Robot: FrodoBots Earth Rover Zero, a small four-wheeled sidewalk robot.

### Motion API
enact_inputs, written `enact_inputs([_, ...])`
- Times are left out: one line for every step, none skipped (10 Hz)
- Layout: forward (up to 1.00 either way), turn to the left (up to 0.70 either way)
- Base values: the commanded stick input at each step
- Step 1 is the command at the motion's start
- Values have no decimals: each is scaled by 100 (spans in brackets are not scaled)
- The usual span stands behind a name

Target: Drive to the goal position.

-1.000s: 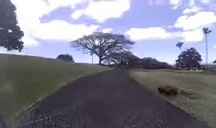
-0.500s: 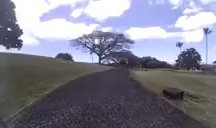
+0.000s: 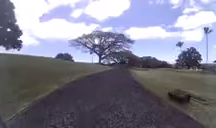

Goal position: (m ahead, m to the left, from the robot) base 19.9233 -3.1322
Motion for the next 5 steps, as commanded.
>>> enact_inputs([50, 0])
enact_inputs([50, 0])
enact_inputs([50, 0])
enact_inputs([50, 0])
enact_inputs([50, 0])
